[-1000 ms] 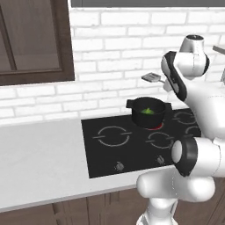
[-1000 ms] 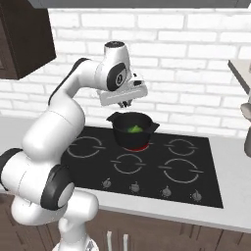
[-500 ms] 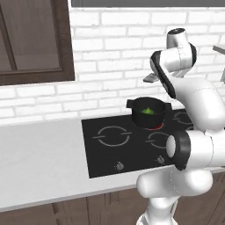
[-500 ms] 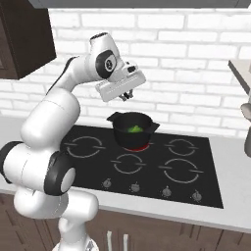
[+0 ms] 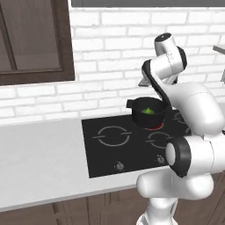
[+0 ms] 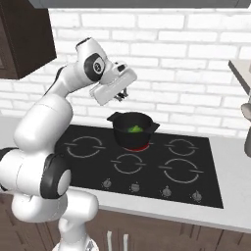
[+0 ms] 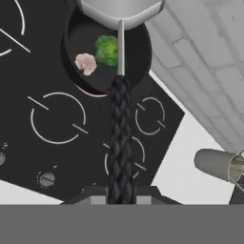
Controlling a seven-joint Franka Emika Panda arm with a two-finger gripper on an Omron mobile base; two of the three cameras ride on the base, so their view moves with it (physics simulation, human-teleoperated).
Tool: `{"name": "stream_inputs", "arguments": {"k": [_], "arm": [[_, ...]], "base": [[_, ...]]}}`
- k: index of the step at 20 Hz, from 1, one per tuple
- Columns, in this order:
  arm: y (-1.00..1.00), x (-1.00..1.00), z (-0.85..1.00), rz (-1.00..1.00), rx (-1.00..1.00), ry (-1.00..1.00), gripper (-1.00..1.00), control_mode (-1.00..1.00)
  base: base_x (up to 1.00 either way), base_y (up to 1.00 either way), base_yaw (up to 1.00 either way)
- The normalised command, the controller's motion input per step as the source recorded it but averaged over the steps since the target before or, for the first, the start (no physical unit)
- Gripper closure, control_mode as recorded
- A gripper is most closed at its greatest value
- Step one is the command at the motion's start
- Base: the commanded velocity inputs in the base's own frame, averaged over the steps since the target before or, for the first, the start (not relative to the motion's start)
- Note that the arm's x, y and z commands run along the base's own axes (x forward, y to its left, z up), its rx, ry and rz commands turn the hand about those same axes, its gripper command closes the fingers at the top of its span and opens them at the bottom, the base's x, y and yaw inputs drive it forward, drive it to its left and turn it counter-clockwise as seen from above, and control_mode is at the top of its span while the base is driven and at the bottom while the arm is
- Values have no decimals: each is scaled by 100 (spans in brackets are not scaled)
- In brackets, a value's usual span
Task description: Put the broccoli and garlic in the pot. Retrieve the spatula and lightly stir the vegetables in the pot.
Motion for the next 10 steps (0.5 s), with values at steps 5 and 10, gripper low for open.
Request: {"name": "stream_inputs", "arguments": {"k": [5, 10], "arm": [[8, 9, 0, 34, -9, 1, 100, -100], [10, 5, 0, 23, -9, 1, 100, -100]], "base": [[0, 0, 0], [0, 0, 0]]}}
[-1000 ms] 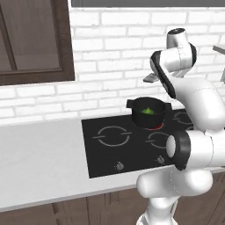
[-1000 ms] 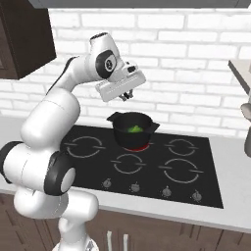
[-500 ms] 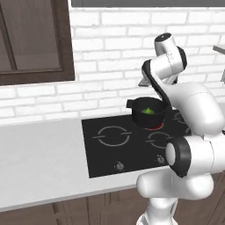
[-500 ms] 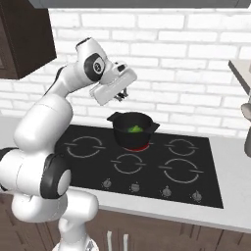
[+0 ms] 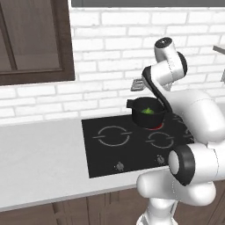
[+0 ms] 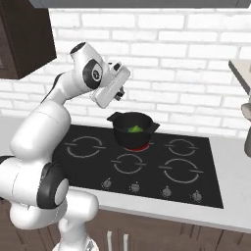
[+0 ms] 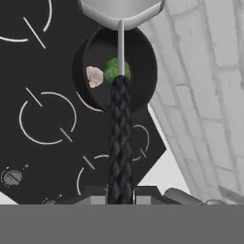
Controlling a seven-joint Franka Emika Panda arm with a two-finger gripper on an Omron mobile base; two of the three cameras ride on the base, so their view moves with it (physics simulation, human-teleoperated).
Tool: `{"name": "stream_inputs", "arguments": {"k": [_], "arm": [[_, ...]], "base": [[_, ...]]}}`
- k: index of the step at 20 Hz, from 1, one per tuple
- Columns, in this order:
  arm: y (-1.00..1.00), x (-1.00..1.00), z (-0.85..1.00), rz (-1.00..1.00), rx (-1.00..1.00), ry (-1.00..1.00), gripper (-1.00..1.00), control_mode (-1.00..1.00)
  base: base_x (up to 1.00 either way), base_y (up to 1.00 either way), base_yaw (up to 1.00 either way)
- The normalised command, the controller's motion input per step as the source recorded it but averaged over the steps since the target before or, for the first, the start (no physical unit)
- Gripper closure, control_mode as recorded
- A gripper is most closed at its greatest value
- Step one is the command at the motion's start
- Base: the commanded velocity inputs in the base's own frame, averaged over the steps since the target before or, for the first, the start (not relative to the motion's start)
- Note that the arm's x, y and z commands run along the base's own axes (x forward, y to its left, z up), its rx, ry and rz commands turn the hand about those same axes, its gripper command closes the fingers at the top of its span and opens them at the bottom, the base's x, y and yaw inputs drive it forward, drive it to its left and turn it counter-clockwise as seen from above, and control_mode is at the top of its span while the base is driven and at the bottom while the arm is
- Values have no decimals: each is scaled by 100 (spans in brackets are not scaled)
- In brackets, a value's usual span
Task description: Put the broccoli and garlic in the pot. Retrieve the spatula and lightly stir the vegetables in the pot.
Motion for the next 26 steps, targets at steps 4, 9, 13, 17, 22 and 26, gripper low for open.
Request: {"name": "stream_inputs", "arguments": {"k": [4, 9, 13, 17, 22, 26], "arm": [[8, 15, 0, 17, -12, 0, 100, -100], [2, 23, 0, 40, -13, 0, 100, -100], [9, 14, 0, 53, -9, 0, 100, -100], [0, 3, 0, 17, 0, -2, 100, -100], [0, 2, 5, 1, 0, 0, 100, -100], [0, 21, 6, 20, -11, 1, 100, -100]], "base": [[0, 0, 0], [0, 0, 0], [0, 0, 0], [0, 0, 0], [0, 0, 0], [0, 0, 0]]}}
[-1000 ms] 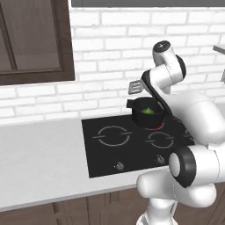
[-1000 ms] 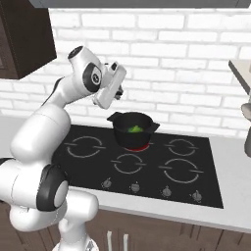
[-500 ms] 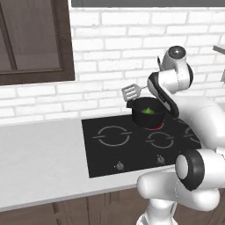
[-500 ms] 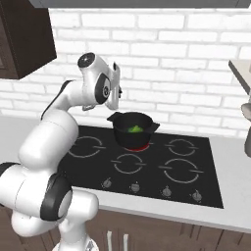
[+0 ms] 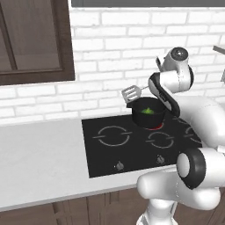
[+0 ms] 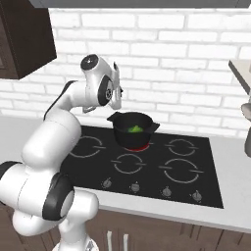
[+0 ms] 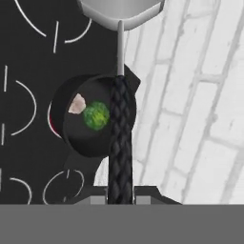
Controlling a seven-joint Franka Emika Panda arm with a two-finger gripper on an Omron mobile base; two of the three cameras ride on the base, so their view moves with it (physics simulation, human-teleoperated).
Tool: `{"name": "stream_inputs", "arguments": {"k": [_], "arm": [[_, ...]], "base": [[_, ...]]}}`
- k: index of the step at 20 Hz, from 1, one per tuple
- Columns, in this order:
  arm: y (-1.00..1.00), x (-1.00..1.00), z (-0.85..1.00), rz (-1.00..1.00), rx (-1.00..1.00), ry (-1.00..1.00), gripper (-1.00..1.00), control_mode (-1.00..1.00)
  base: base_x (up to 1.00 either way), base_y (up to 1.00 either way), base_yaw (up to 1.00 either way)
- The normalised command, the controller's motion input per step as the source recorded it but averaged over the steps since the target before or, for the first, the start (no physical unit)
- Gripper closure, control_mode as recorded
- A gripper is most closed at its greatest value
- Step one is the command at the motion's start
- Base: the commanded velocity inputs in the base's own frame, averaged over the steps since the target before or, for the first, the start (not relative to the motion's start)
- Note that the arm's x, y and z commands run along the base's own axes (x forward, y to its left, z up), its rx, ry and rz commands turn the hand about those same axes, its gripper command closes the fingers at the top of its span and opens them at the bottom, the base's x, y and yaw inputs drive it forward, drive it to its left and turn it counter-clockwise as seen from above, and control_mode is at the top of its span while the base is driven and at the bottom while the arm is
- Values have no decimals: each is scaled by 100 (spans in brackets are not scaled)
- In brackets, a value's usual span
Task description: Put the broccoli and garlic in the pot. Retrieve the spatula and lightly stir the vegetables in the pot.
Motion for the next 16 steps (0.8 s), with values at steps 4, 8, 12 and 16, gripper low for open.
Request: {"name": "stream_inputs", "arguments": {"k": [4, 8, 12, 16], "arm": [[0, 33, 2, 26, -18, 14, 100, -100], [9, 18, 1, 20, -19, 22, 100, -100], [19, 0, 11, 9, -18, 4, 100, -100], [3, 2, 22, 2, -14, -2, 100, -100]], "base": [[0, 0, 0], [0, 0, 0], [0, 0, 0], [0, 0, 0]]}}
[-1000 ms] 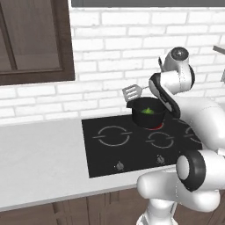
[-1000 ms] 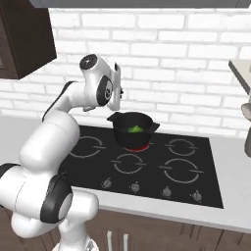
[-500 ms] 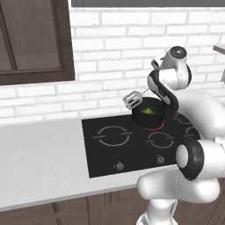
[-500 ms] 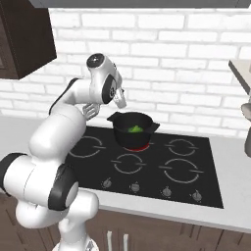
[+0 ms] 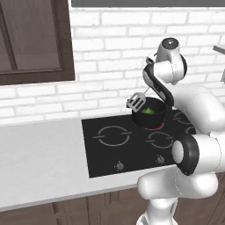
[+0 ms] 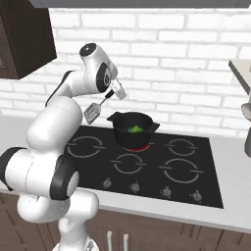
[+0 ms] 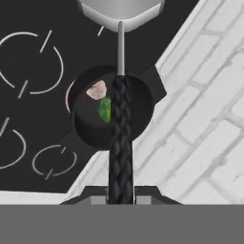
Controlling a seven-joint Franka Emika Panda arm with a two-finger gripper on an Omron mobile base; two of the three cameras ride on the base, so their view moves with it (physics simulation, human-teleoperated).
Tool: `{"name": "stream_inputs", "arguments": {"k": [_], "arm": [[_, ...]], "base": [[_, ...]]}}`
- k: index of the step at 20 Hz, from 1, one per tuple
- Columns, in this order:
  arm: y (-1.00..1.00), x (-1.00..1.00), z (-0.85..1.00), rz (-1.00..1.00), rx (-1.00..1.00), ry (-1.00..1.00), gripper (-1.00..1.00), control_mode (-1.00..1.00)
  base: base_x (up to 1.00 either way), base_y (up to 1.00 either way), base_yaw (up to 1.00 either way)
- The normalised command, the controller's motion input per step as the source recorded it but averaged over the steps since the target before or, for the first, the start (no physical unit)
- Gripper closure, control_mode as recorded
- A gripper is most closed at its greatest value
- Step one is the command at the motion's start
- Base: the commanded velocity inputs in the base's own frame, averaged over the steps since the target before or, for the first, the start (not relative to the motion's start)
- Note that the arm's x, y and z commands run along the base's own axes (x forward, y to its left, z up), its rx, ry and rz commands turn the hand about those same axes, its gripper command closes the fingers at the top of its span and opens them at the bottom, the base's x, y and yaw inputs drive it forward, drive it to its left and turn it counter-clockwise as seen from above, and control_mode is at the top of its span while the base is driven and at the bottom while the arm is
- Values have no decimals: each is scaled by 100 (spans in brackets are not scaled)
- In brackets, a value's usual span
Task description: Put the broccoli and garlic in the pot. Retrieve the spatula and lightly stir the vegetables in the pot.
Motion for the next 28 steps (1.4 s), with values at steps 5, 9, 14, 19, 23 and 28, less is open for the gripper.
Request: {"name": "stream_inputs", "arguments": {"k": [5, 9, 14, 19, 23, 28], "arm": [[0, 16, 14, 9, -8, -6, 100, -100], [4, 22, 1, 23, -8, -14, 100, -100], [1, 14, 0, 32, -6, -29, 100, -100], [0, 1, -4, 22, -4, -27, 100, -100], [0, -1, -2, 25, 0, -9, 100, -100], [5, -3, 0, 18, -7, -13, 100, -100]], "base": [[0, 0, 0], [0, 0, 0], [0, 0, 0], [0, 0, 0], [0, 0, 0], [0, 0, 0]]}}
